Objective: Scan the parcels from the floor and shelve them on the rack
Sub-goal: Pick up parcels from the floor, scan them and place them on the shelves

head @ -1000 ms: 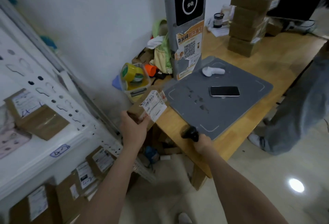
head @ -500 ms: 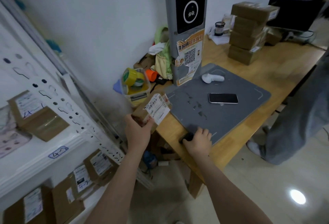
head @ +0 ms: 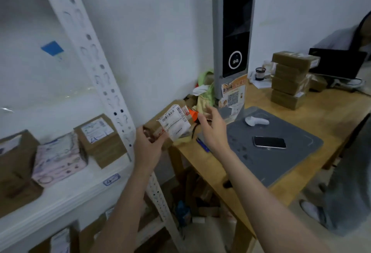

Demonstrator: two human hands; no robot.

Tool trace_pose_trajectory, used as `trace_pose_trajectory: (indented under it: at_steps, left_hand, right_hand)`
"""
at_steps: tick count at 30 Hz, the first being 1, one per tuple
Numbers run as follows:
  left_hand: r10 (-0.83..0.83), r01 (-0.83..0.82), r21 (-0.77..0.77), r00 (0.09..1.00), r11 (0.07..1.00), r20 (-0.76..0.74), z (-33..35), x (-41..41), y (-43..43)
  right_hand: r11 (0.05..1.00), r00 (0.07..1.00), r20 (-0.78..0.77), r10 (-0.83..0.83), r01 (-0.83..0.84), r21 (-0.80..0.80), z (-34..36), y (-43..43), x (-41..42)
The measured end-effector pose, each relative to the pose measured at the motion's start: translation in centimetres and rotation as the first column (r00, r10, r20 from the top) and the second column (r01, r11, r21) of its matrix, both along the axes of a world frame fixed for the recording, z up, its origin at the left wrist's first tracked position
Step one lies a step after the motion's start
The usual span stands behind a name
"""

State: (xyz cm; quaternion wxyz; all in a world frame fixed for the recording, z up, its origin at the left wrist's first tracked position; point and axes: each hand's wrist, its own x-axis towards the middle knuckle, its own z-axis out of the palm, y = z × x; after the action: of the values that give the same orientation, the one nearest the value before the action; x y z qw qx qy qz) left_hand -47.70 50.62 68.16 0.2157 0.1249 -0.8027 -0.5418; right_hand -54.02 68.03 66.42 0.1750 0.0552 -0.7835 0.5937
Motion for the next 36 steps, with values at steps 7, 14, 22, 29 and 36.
trace_pose_trajectory:
  at_steps: [7, 14, 22, 29, 36]
  left_hand:
    - [0.023, -0.025, -0.005, 0.975, 1.0, -0.222, 10.5, 7.8, -9.8]
    - [0.042, -0.132, -0.17, 0.891, 0.977, -0.451, 23.4, 18.0, -18.7]
    - [0.125, -0.396, -0.291, 0.752, 0.871, -0.647, 36.4, 27.2, -26.5]
    - [0.192, -0.625, -0.362, 0.643, 0.692, -0.742, 46.3, 30.0, -29.3]
    - [0.245, -0.676, -0.403, 0.651, 0.617, -0.718, 53.8, 26.9, -28.0]
  right_hand:
    - [0.962, 0.932, -0.257, 0.256, -0.272, -0.029, 11.8, -11.0, 6.3]
    - [0.934, 0.788, -0.519, 0.332, -0.352, 0.063, 24.3, -21.5, 14.4]
    - [0.929, 0.597, -0.729, 0.334, -0.337, 0.151, 38.4, -29.9, 21.7]
    - [0.952, 0.545, -0.788, 0.285, -0.254, 0.169, 48.7, -34.2, 24.6]
    - [0.987, 0.594, -0.793, 0.137, -0.148, 0.06, 54.4, -34.0, 22.9]
